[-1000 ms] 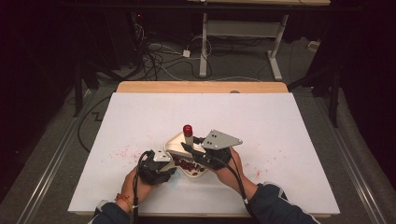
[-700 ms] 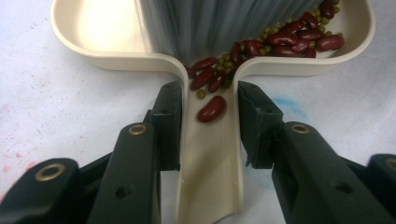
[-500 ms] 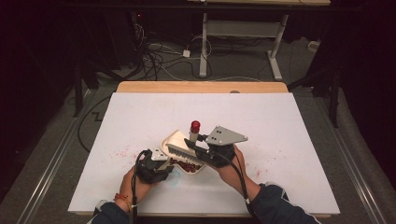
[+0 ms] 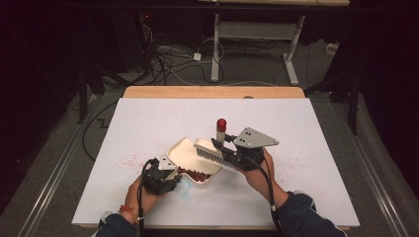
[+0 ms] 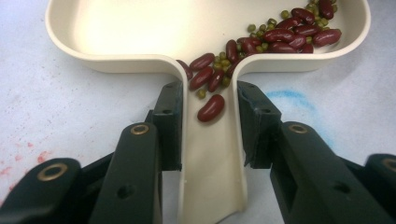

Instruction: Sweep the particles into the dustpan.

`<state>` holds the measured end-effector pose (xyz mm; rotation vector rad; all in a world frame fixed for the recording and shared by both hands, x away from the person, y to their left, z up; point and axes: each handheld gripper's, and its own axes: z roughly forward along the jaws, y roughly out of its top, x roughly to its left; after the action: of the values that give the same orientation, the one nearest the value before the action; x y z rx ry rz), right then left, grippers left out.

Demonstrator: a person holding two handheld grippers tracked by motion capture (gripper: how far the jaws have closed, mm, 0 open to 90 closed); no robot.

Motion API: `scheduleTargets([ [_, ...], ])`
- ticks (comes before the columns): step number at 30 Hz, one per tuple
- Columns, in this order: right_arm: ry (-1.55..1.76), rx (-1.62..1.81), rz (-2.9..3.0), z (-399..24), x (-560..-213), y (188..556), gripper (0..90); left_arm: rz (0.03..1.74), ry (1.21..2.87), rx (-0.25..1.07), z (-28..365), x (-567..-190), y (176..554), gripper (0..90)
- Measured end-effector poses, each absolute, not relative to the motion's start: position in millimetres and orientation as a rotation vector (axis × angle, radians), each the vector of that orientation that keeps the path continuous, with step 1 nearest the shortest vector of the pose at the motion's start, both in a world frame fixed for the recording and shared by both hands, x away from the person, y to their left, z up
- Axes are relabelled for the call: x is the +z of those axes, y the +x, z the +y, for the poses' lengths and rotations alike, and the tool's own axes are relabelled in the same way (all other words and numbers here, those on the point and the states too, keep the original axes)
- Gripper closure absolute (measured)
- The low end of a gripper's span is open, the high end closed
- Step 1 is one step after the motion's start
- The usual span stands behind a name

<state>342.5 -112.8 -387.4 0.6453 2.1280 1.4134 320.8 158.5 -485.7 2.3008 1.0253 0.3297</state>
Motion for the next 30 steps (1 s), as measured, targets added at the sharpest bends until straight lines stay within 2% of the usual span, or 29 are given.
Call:
scheduleTargets([
  [7,0.616,1.381,2.209,-105.0,-398.5,342.6,70.3,1.03,2.294,0.335,159.1,-485.5,321.9,62.8],
  [19,0.557,1.431,2.248,-84.8,-402.1,321.4,70.3,1.079,2.253,0.331,163.5,-487.6,325.7,62.9],
  [30,0.588,1.486,2.16,-100.9,-383.5,324.5,70.3,1.092,2.238,0.338,169.9,-486.4,327.4,63.0],
])
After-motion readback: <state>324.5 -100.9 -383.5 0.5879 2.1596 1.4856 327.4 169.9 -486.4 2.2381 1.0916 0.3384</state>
